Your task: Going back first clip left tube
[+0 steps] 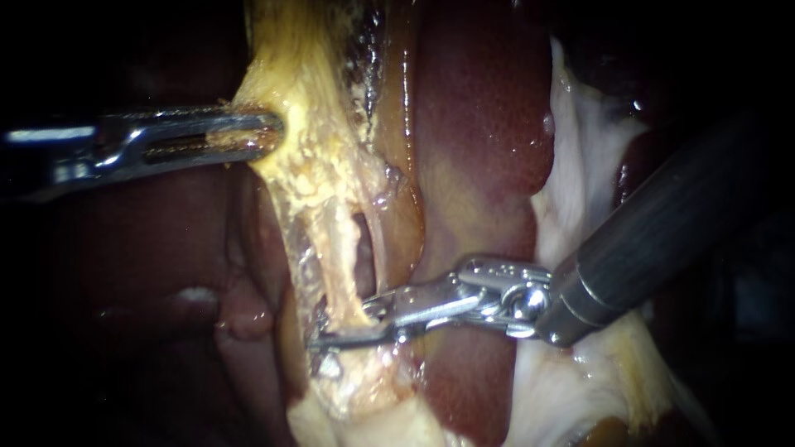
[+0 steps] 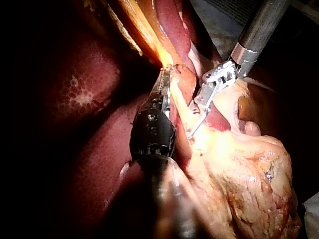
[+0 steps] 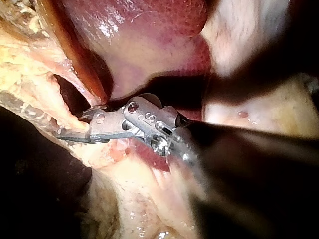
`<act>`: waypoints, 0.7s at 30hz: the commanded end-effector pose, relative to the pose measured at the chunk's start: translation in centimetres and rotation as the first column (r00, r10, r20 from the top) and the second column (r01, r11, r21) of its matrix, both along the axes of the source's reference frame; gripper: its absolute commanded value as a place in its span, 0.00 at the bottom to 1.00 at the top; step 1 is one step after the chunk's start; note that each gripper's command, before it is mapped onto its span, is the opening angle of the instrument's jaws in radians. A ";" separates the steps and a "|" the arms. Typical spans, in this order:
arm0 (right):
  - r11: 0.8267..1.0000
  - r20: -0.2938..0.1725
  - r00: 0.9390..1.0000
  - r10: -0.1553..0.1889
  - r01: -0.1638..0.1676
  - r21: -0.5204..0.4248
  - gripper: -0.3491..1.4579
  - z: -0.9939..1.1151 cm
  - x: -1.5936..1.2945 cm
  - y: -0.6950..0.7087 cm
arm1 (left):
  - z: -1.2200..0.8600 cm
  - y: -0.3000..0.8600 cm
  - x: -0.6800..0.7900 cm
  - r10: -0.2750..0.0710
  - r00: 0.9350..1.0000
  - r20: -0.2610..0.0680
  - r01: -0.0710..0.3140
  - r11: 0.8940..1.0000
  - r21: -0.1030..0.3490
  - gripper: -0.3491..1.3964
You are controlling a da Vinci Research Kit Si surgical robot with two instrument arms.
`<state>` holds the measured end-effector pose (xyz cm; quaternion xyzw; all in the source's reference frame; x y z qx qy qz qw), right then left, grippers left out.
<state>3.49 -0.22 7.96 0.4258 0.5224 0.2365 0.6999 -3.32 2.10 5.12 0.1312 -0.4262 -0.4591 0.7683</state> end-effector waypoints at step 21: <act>0.994 0.028 0.997 0.072 -0.069 -0.083 0.52 -0.18 -0.05 0.00 | 0.00 0.00 0.01 0.001 1.000 0.001 -0.001 1.000 0.000 0.00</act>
